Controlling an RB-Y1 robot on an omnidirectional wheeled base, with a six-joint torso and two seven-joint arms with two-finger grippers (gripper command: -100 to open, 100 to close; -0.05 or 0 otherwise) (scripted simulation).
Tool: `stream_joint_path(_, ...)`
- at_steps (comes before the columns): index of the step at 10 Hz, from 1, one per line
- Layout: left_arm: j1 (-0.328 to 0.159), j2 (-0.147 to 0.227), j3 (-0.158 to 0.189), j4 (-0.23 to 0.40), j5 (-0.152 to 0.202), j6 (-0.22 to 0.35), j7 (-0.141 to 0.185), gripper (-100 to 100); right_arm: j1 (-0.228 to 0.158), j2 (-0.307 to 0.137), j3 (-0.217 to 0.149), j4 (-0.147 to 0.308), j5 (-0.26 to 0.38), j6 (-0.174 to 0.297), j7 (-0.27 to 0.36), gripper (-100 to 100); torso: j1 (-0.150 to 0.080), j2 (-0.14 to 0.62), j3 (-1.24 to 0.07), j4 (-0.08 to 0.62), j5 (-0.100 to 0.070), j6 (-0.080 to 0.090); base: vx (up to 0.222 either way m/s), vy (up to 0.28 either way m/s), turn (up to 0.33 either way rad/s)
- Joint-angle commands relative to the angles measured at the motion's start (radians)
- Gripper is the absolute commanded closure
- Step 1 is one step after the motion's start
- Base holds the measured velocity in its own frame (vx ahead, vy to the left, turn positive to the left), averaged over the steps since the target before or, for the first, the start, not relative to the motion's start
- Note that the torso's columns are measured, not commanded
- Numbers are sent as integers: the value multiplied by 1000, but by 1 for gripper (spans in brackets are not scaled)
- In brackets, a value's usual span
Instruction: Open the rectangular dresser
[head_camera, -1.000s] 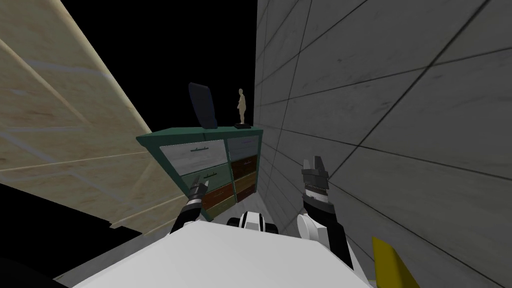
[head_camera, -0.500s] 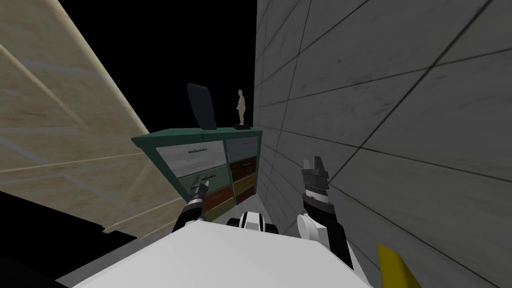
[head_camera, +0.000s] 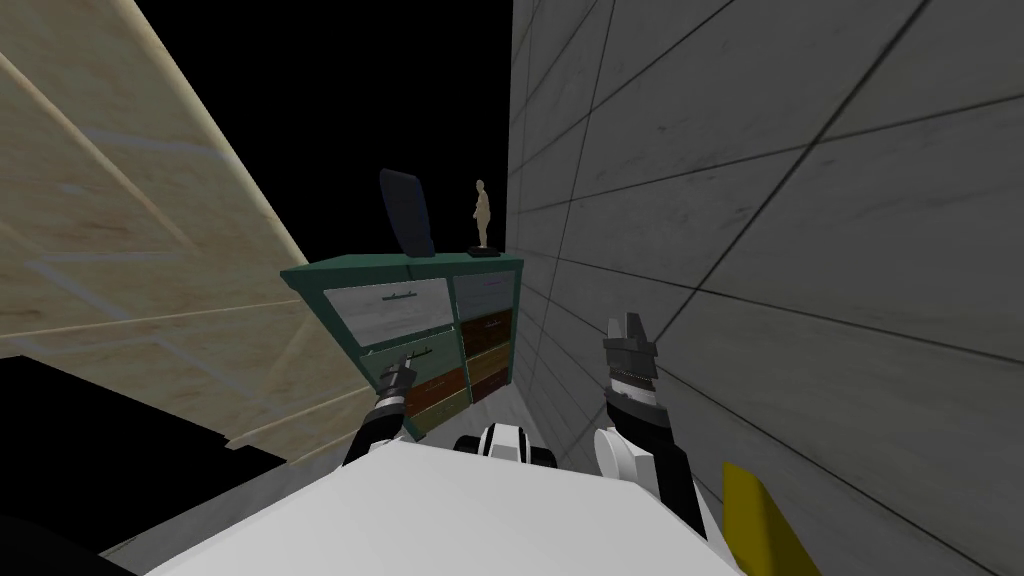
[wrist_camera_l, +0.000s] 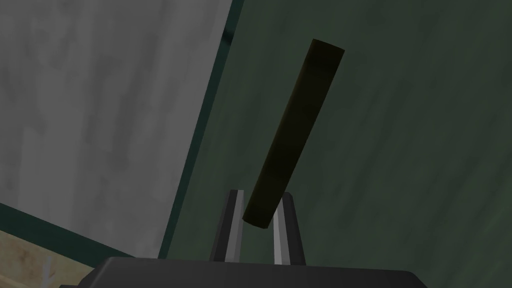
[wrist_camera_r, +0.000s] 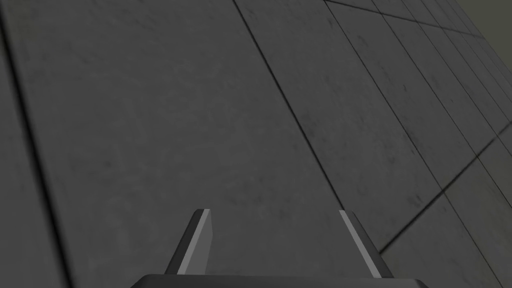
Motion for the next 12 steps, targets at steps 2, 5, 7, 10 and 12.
stream_joint_path(2, 25, -3, -10, -25, 0, 23, 4, 100, -7, 10, 18, 7, -1, 0, 0, 0, -12, 10, 4, 0, 4, 7, -76, -70, 19)
stream_joint_path(5, 14, -3, -19, -33, -3, 5, 4, 100, -19, 21, 38, 13, -1, 0, 0, 0, -13, 15, 8, 3, -2, 7, -52, -25, 49)
stream_joint_path(7, 21, -3, -23, -36, -3, 4, 6, 100, -33, 29, 55, 16, -1, 0, 0, 0, -15, 24, 16, 3, -1, 11, -79, -42, 20)
stream_joint_path(10, 27, -4, -27, -38, -3, 4, 7, 100, -60, 37, 87, 24, -2, 0, 0, 0, -18, 31, 20, 2, 1, 15, -63, -39, 8)
stream_joint_path(12, 30, -5, -30, -39, -3, 4, 8, 100, -79, 37, 109, 29, -3, 0, 0, 0, -19, 32, 22, 2, 1, 17, -54, -38, 17)
